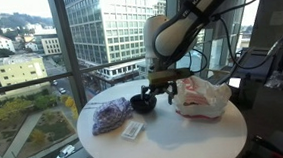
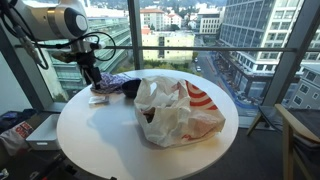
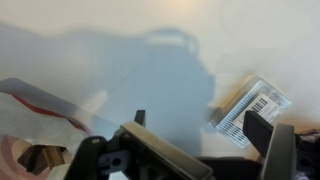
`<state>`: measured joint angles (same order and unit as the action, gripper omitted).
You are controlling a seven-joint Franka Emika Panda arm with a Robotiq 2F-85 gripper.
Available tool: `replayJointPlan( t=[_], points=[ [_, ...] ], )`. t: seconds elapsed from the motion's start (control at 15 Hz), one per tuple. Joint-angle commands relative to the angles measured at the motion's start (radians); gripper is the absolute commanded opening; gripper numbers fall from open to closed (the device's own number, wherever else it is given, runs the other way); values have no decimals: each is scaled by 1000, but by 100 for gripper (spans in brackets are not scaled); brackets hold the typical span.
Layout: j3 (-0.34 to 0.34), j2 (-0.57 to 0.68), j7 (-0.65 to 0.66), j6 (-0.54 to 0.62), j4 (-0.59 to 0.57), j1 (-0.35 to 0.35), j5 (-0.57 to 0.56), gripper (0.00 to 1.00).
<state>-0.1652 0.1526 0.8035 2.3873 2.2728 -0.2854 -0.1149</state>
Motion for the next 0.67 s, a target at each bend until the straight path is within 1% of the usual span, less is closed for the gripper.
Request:
replayJointPlan(
  t=[0.0, 0.2, 0.33, 0.6],
  points=[
    [4, 124, 227, -28, -112, -50, -54, 100],
    [17, 222, 350, 2, -168, -88, -45, 100],
    [20, 269, 410, 28, -202, -107, -25, 100],
    [33, 346, 476, 155, -245, -129, -4, 100]
  ],
)
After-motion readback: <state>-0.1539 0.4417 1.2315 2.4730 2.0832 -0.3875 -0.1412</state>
